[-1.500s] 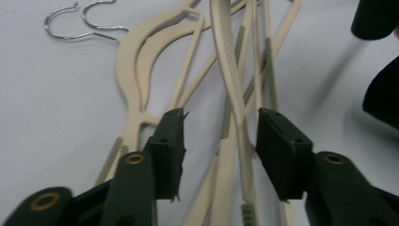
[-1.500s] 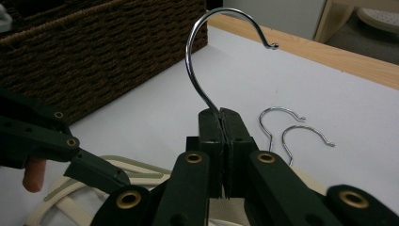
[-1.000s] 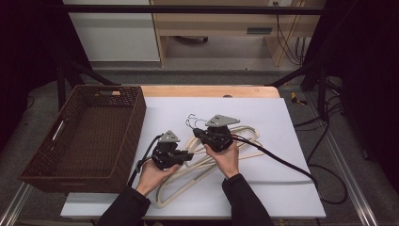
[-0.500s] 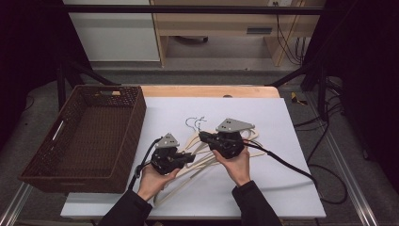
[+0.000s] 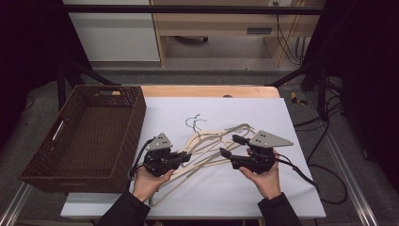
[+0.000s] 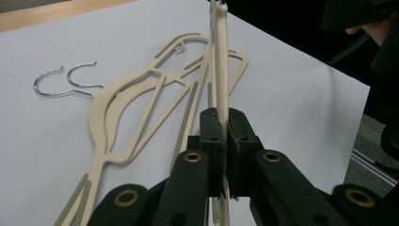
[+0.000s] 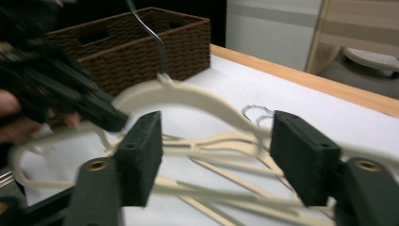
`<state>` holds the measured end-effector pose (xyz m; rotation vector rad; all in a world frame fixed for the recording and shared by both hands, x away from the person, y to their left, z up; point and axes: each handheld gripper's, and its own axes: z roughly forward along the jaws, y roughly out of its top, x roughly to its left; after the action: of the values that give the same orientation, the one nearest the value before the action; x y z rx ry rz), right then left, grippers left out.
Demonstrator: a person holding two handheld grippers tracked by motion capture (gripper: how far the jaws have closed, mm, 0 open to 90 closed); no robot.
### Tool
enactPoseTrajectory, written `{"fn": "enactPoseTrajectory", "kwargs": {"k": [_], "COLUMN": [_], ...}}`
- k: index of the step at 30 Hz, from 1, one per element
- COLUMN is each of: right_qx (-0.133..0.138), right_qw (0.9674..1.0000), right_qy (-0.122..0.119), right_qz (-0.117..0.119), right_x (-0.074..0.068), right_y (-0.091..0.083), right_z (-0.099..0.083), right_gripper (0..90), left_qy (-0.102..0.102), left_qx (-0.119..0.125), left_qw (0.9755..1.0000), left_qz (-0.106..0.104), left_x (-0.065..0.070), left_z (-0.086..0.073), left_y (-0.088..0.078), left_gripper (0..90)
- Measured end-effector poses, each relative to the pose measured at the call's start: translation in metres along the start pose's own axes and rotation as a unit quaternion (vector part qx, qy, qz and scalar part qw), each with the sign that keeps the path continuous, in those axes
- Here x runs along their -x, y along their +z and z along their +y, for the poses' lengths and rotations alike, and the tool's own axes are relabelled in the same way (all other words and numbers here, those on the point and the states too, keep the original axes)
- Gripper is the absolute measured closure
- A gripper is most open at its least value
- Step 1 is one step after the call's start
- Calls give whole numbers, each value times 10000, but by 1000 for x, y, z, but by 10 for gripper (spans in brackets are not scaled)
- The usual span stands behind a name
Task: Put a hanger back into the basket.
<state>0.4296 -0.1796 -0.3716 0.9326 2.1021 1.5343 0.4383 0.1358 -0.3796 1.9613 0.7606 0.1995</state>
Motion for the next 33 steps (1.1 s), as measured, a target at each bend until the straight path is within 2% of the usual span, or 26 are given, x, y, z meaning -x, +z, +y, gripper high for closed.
{"fn": "enactPoseTrajectory", "kwargs": {"k": [2, 8, 16, 20, 26, 29, 33], "right_qx": [-39, 48, 111, 192, 150, 151, 141], "right_qw": [9999, 9995, 9985, 9976, 9970, 9968, 9967], "right_qy": [81, 152, 239, 320, 302, 311, 337], "right_qz": [-123, -256, -483, -582, -694, -715, -729], "right_x": [11, 23, 32, 34, 36, 38, 40], "right_y": [-7, -25, -39, -41, -41, -42, -43], "right_z": [-11, -17, -14, -14, -15, -16, -17], "right_gripper": [207, 125, 94, 83, 62, 60, 59], "left_qy": [43, 113, 106, 127, 195, 259, 247], "left_qx": [45, 99, 333, 443, 571, 580, 630], "left_qw": [10000, 9998, 9992, 9987, 9979, 9974, 9971], "left_qz": [51, 136, 172, 233, 248, 340, 350], "left_x": [0, -2, -12, -14, -19, -24, -37], "left_z": [1, 4, 17, 26, 38, 45, 54], "left_y": [-5, -20, -50, -66, -86, -95, -109], "left_gripper": [866, 866, 865, 865, 865, 865, 865]}}
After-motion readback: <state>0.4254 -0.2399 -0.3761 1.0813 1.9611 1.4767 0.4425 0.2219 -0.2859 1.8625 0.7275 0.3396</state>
